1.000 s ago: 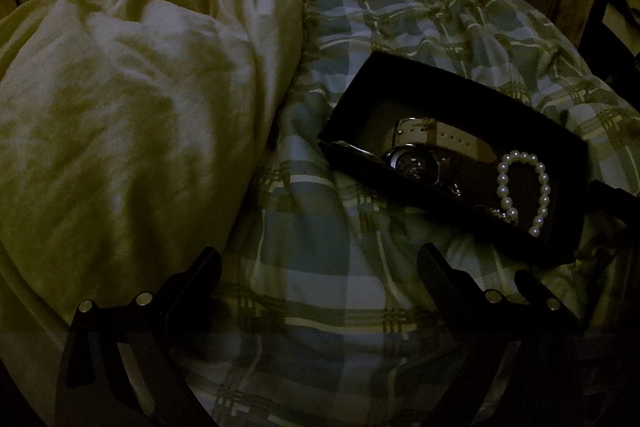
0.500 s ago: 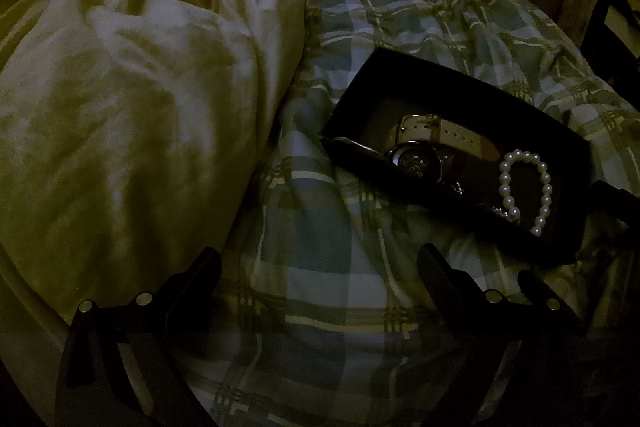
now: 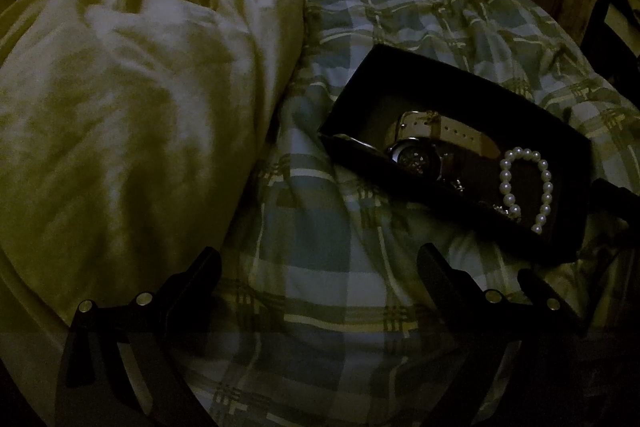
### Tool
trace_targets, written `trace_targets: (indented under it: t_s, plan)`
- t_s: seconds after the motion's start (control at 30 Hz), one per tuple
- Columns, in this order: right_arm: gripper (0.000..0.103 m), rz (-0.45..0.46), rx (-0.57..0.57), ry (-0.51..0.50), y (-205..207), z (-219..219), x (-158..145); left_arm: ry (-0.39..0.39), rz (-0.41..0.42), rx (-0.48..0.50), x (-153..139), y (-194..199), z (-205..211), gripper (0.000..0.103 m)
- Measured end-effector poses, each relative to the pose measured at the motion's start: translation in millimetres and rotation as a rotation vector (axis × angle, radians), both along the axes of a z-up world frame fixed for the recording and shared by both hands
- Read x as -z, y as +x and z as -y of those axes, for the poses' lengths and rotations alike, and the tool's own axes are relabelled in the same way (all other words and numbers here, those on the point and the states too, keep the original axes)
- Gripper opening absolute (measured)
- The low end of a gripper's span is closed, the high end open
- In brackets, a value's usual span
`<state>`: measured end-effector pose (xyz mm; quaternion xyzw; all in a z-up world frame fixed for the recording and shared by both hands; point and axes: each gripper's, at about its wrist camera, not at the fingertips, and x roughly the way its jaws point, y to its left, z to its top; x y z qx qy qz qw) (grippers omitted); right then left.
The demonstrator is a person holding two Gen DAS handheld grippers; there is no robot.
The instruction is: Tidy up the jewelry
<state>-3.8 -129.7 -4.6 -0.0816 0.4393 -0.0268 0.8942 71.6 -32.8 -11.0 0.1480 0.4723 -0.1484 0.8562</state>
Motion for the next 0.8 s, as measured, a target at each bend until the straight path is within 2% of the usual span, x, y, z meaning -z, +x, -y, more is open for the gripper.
trace_targets:
  t_s: [0.67, 0.8]
  plan:
    - [0.086, -0.002, 0.000, -0.005, 1.5, -5.4, 0.0, 0.012, -0.005, 0.006, 0.9, -1.6, 2.1, 0.096]
    - [0.093, -0.001, -0.003, -0.009, 1.7, -6.7, 0.4, 0.015, -0.007, 0.011, 1.5, -0.5, 2.4, 0.096]
